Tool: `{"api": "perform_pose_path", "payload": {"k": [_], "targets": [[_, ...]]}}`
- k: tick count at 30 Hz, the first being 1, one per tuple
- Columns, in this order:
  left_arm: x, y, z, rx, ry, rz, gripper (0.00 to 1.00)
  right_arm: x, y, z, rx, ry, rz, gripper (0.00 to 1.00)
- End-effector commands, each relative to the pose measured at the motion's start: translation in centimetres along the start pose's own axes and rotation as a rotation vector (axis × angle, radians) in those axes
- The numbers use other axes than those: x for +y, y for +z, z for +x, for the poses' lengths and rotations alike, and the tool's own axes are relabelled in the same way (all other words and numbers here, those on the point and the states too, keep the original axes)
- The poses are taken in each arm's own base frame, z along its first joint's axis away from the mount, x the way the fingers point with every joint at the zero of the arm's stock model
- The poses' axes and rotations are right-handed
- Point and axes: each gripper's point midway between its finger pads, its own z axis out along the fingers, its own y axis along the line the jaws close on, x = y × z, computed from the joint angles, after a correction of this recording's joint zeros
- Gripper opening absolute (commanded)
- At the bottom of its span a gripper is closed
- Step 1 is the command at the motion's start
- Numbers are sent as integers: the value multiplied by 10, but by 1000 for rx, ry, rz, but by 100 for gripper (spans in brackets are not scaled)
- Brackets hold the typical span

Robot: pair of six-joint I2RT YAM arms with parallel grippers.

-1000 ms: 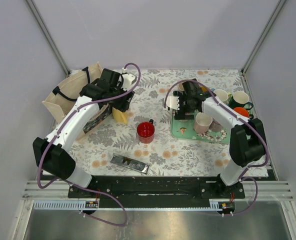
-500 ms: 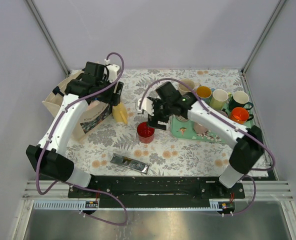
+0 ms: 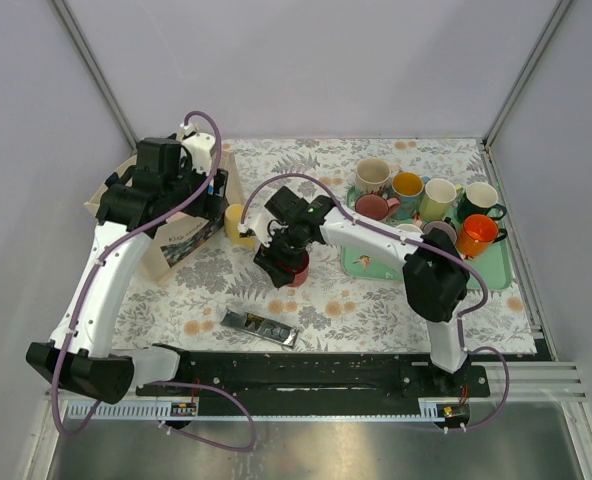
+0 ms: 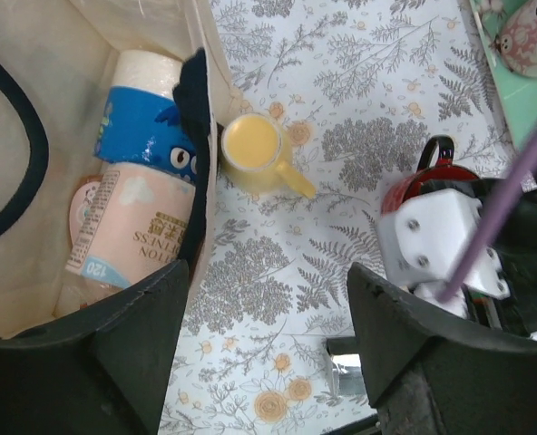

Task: Turn the mug right side up
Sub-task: Pick up the cup at the center of the board, then place the cup on the tray.

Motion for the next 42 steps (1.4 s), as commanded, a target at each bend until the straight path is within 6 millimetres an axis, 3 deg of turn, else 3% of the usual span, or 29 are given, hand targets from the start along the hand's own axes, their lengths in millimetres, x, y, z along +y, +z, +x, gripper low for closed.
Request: {"api": "perform_pose_path", "payload": {"k": [1,7,10,12,16,23,31,42], "targets": [[2,-8,1,-43,-8,-18,74,-4,16,-3,-6,94,13,69],[3,-12,6,-41,-8,-27,75,-14,29,-8,-21,60,54,58],[4,-13,4,-44,-12,-28,75,-18,33,-3,-5,33,67,31],[5,-12,2,-46,-14,-27,75,-20,35,2,10,17,74,24],[7,-13,-3,-45,0,-33,75,-24,28,4,23,-17,104,0],[5,-10,-4,-33,10,-16,75,-18,-30,1,-7,-48,177,0],[0,2,-9,-17,-15,20,75,-30,-96,31,-79,212,436,0],[1,6,-19,-25,-10,23,75,-96,-125,70,-128,599,662,0]]}}
